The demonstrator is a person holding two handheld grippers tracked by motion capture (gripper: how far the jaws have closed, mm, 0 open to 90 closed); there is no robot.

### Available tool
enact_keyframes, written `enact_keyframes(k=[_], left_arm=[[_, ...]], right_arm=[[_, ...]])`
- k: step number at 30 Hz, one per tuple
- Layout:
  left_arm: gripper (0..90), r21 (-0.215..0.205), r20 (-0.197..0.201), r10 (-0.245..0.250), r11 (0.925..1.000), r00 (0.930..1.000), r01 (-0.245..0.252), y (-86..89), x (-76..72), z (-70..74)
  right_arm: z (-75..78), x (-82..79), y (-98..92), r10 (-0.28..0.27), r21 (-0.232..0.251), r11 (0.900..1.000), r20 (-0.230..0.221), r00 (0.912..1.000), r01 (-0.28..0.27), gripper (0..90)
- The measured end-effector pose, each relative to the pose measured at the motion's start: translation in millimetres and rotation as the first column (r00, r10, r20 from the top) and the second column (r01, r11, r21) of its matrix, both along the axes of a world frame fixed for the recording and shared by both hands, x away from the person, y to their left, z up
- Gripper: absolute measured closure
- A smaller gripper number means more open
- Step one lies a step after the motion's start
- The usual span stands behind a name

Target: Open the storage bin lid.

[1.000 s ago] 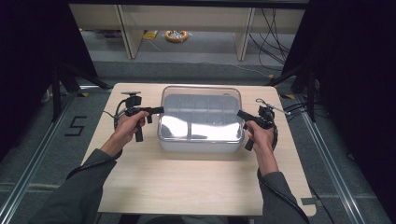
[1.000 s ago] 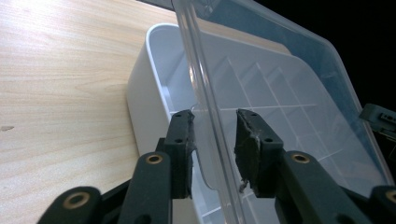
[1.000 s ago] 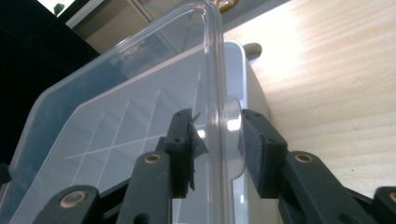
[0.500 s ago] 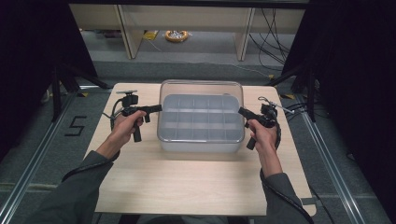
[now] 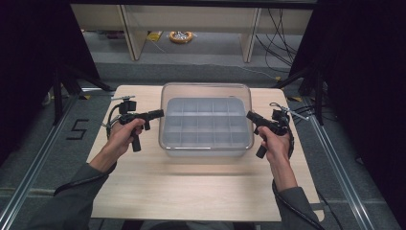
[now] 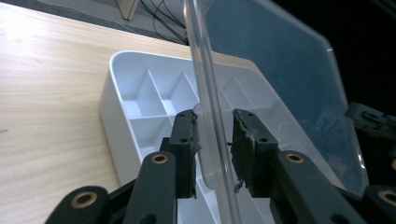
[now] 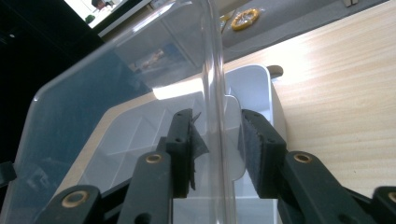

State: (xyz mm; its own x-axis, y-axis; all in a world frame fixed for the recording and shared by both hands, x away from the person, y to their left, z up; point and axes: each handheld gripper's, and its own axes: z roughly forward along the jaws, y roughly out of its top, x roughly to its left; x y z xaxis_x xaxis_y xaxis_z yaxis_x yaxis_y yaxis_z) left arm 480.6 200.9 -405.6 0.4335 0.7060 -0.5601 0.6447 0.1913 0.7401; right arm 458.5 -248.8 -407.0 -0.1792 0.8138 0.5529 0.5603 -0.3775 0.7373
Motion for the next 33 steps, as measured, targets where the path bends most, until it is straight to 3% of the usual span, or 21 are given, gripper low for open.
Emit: enact_keyframes(k=[2,4,9,10,11,16,17,18,22,23,25,26,28,32,33], left_arm=[[69.3,0.021,0.017,-0.007,0.9998,0.9998,0.007,0.0,-4.4,0.8],[69.4,0.035,0.023,-0.008,0.9994,0.9997,0.007,-0.2,-7.7,1.3],[69.6,0.026,0.019,-0.015,0.9996,0.9997,0.014,1.2,-14.3,-0.7],[69.6,0.017,0.022,-0.019,0.9997,0.9996,0.018,1.5,-15.7,-1.3],[69.6,0.021,0.022,-0.02,0.9996,0.9996,0.02,1.9,-17.5,-1.6],[69.6,0.025,0.028,-0.03,0.9993,0.9992,0.029,2.3,-26.4,-3.5],[69.6,0.032,0.023,-0.034,0.999,0.9992,0.033,2.5,-28.5,-3.3],[69.6,0.026,0.029,-0.04,0.9989,0.9988,0.039,3.0,-30.2,-4.2],[69.8,0.015,0.032,-0.048,0.9987,0.9983,0.048,3.5,-39.7,-6.7],[69.8,0.022,0.033,-0.041,0.999,0.9986,0.04,3.2,-42.4,-7.3],[69.8,0.014,0.029,-0.049,0.9987,0.9984,0.048,3.4,-47.3,-10.0],[69.8,0.024,0.031,-0.058,0.9981,0.9978,0.057,4.1,-49.8,-11.4],[69.8,0.02,0.027,-0.054,0.9984,0.9982,0.053,3.0,-54.7,-13.4],[69.7,0.03,0.031,-0.053,0.9982,0.9981,0.052,4.3,-62.4,-18.9],[69.6,0.024,0.032,-0.044,0.9988,0.9985,0.043,3.6,-64.4,-20.0]], right_arm=[[-1.7,-3.1,-2.9,0.011,-0.016,1.0,0.017,0.9998,-0.011,66.7],[-0.6,-7.8,-1.4,0.007,0.016,1.0,-0.007,1.0,-0.007,66.6],[-0.6,-16.0,-2.5,0.018,0.006,1.0,0.013,0.9998,-0.018,66.8],[-0.7,-17.6,-4.2,0.022,-0.026,0.999,0.025,0.9995,-0.021,66.9],[0.1,-20.0,-2.2,0.016,0.012,1.0,0.002,0.9999,-0.016,67.0],[-2.9,-28.5,-5.5,0.033,-0.023,0.999,0.028,0.9991,-0.032,67.0],[-3.2,-30.6,-5.5,0.036,-0.021,0.999,0.021,0.9991,-0.035,67.0],[-3.9,-32.9,-4.5,0.035,0.013,0.999,0.022,0.9991,-0.035,67.0],[-5.2,-43.1,-4.7,0.038,0.03,0.999,-0.001,0.9993,-0.037,67.0],[-7.0,-44.5,-7.2,0.049,-0.013,0.999,0.028,0.9984,-0.049,67.0],[-6.9,-51.0,-5.2,0.045,0.037,0.998,0.015,0.9989,-0.045,67.0],[-8.8,-52.3,-7.2,0.053,0.0,0.999,0.044,0.9976,-0.053,67.0],[-10.1,-57.9,-6.7,0.051,-0.022,0.998,0.027,0.9983,-0.051,66.7],[-20.3,-66.5,-8.1,0.06,-0.008,0.998,0.022,0.9979,-0.06,66.7],[-20.8,-70.2,-6.0,0.056,0.019,0.998,-0.003,0.9984,-0.056,66.6]])
